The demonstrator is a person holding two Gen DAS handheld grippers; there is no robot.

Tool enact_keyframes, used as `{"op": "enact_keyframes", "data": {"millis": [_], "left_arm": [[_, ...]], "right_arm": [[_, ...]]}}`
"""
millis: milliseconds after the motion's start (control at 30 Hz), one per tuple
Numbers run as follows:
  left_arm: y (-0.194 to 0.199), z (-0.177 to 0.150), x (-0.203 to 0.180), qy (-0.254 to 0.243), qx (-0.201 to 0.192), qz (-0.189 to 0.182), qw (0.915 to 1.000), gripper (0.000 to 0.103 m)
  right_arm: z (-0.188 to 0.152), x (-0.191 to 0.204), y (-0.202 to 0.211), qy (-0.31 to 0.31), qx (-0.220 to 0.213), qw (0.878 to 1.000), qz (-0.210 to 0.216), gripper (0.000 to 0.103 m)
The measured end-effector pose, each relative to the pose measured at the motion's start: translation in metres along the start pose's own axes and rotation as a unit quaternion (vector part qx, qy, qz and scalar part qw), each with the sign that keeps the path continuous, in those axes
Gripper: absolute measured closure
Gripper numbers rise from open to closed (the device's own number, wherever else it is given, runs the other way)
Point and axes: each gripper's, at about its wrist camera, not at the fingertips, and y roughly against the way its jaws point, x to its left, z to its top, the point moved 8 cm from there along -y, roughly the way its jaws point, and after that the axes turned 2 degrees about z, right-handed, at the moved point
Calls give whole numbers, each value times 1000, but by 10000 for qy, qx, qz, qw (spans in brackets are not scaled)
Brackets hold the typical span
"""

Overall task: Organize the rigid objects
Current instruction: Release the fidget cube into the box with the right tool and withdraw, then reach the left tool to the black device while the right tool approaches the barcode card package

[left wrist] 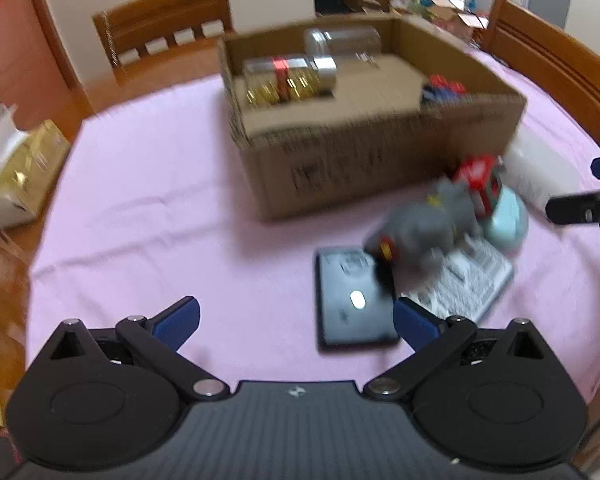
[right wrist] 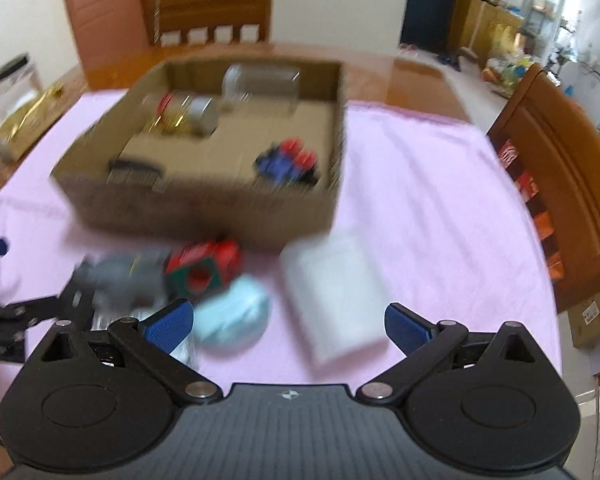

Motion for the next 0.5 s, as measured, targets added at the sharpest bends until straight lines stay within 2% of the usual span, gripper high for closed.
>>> {"op": "enact_keyframes", "data": {"millis": [133,233,500], "left_arm": [[-8,-15,-9,-35,129,-204,9997,1],[-15,-20,-11,-52,223,-166,9996,1],[-18,-25,12,432,270,-110,9986,0]], "right_arm": [[-30,19,-3,317,234,9991,156,0],[-47,33,-10,502,404,9973,362,0],[-69,66,-24,1036,558,9899,797,0]]}}
